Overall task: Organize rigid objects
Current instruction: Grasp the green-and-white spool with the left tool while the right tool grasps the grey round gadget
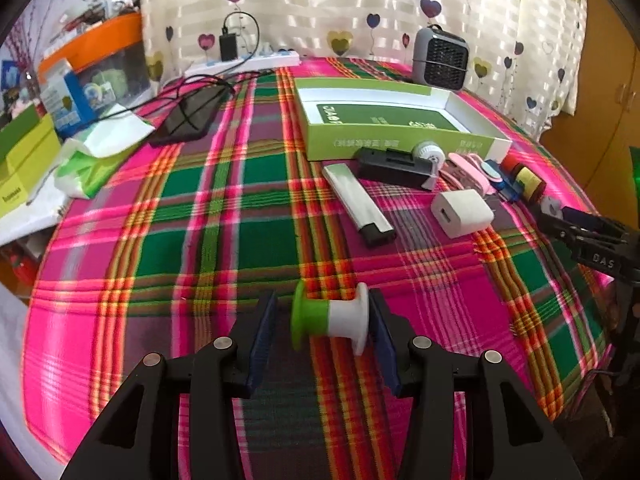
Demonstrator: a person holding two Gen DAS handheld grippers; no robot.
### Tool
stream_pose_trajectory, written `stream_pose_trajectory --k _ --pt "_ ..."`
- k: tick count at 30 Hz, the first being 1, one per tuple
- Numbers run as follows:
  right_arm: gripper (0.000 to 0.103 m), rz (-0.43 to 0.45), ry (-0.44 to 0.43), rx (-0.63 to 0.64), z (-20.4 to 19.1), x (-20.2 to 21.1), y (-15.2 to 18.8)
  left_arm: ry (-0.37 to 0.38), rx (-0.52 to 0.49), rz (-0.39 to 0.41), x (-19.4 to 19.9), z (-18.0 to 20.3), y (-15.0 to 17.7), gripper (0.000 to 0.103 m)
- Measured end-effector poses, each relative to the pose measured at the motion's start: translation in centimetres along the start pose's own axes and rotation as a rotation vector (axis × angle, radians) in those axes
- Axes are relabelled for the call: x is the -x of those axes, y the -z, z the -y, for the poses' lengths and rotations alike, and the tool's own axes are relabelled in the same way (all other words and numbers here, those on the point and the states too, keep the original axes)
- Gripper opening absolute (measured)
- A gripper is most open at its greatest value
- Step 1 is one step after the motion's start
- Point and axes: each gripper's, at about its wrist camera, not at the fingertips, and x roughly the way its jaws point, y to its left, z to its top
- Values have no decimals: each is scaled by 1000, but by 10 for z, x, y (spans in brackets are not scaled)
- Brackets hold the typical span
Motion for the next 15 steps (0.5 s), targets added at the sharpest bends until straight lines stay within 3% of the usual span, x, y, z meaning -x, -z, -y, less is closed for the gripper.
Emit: stream_pose_trajectory --k 13,15 --pt "71 -2 11 -7 0 -2 -3 11 42 -1 1 -2 2 44" --pt "66 -1 15 -10 0 -2 -3 21 57 -1 2 -5 2 44"
